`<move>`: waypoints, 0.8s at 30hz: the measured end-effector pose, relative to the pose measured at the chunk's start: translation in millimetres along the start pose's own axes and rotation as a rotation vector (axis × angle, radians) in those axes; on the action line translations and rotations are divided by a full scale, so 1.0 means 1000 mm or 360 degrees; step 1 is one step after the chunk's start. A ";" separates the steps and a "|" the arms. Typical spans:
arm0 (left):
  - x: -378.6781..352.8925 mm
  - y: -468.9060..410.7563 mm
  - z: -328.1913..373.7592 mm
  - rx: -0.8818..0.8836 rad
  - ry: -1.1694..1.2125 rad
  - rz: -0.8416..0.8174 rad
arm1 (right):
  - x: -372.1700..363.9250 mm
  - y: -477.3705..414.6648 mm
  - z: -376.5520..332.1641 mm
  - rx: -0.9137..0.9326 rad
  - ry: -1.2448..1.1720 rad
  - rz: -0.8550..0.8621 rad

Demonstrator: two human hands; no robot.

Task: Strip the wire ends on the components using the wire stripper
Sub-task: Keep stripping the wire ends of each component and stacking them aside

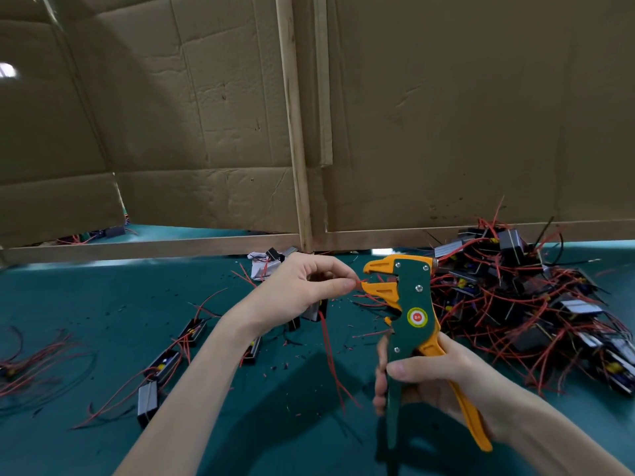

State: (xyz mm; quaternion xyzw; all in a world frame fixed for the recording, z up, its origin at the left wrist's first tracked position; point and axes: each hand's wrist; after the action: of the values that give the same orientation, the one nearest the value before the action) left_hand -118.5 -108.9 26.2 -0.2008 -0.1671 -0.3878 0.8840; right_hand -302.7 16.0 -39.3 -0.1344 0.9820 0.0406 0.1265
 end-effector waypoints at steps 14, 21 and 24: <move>0.009 0.001 -0.009 0.0117 -0.0240 -0.0133 | -0.030 0.001 0.011 -0.0154 0.0080 0.0530; 0.016 -0.006 -0.012 0.0083 -0.0388 0.0507 | -0.019 -0.007 0.006 -0.0145 -0.0615 0.0327; 0.009 -0.019 0.012 -0.0098 -0.0227 0.0933 | -0.011 -0.010 0.006 -0.0191 -0.0735 0.0490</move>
State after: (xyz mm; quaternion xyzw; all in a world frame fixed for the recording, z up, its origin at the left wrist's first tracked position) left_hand -128.4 -120.2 44.7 -0.2940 -0.1519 -0.1059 0.9377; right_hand -288.1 10.0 -42.3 0.0218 0.9319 0.1469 0.3309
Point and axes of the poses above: each hand's wrist, its own y-axis away from the middle knuckle, its own x-axis out of the back of the hand, z = x × y, and after that the axes turned 1 degree about -x, right-handed
